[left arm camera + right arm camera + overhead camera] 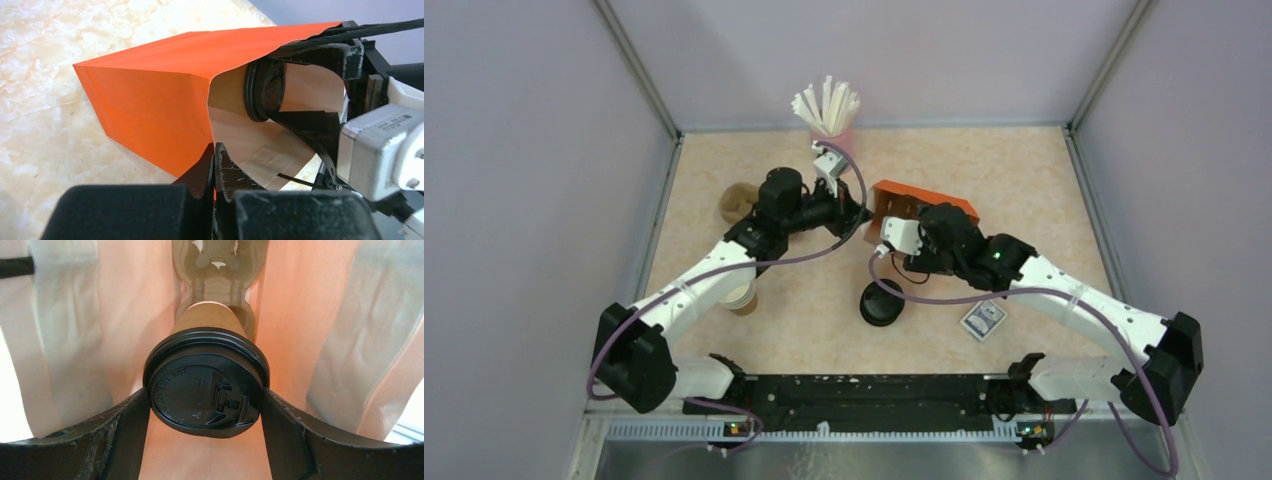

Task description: Pack the takeout coffee

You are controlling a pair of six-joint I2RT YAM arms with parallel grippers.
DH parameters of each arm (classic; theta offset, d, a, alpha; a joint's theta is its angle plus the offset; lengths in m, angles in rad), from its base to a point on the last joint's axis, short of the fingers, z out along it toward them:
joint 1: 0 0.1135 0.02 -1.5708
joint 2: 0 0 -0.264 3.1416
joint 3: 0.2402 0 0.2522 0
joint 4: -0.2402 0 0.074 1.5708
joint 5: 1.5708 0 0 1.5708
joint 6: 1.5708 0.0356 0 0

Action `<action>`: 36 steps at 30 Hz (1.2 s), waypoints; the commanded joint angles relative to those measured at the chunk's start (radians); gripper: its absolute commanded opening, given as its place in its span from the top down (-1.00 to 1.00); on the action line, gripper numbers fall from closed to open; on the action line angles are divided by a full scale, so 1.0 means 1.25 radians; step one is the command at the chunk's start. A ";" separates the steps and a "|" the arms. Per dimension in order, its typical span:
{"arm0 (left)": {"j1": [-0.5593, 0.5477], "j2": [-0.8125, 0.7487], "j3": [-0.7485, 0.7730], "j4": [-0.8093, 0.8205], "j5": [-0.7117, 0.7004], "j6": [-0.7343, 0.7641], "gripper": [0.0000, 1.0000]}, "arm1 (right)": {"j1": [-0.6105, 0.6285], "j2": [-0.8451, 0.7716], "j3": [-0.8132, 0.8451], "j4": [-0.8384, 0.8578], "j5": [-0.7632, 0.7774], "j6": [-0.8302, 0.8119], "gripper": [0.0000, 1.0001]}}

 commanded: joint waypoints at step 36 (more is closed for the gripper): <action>-0.032 -0.006 -0.028 0.094 0.021 -0.061 1.00 | -0.201 0.008 -0.217 0.323 -0.159 -0.205 -0.35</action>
